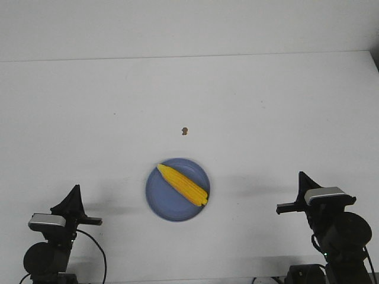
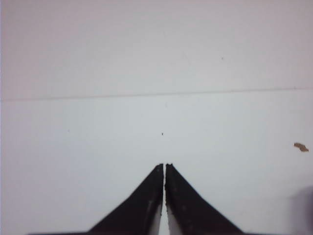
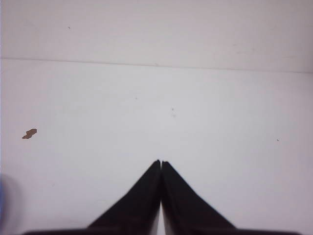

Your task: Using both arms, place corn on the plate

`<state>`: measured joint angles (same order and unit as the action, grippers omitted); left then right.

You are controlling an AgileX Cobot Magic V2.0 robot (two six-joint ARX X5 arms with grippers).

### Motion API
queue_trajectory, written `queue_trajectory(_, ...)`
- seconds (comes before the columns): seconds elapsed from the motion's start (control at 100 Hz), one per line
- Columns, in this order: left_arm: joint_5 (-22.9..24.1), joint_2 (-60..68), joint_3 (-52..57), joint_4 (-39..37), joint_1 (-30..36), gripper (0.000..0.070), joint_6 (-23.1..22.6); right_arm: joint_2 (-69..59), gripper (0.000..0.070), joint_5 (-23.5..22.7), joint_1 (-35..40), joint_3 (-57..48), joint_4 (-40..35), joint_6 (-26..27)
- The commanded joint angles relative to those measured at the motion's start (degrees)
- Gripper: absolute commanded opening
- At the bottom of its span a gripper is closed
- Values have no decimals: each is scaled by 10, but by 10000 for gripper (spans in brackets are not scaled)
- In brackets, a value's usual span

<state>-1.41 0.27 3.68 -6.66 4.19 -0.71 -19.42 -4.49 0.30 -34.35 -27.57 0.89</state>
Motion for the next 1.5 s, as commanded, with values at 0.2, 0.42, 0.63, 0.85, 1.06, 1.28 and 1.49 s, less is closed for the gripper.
queue_trajectory(0.2, 2, -1, -29, -46, -2, 6, -1, -1, 1, 0, 0, -5, 6, 2)
queue_trajectory(0.42, 2, -1, -29, -54, -19, 6, -1, -1, 1, 0, 0, -5, 6, 2)
queue_trajectory(0.63, 2, -1, -29, -54, -20, 12, -1, -1, 1, 0, 0, -5, 6, 2)
queue_trajectory(0.85, 2, -1, -29, -54, -20, 12, -1, -1, 1, 0, 0, -5, 6, 2)
queue_trajectory(1.06, 2, -1, -29, -54, -20, 12, -1, -1, 1, 0, 0, -5, 6, 2)
queue_trajectory(1.28, 2, -1, -29, -54, -20, 12, -1, -1, 1, 0, 0, -5, 6, 2)
queue_trajectory(1.49, 2, -1, -29, -54, -20, 12, -1, 8, 1, 1, 0, -5, 6, 1)
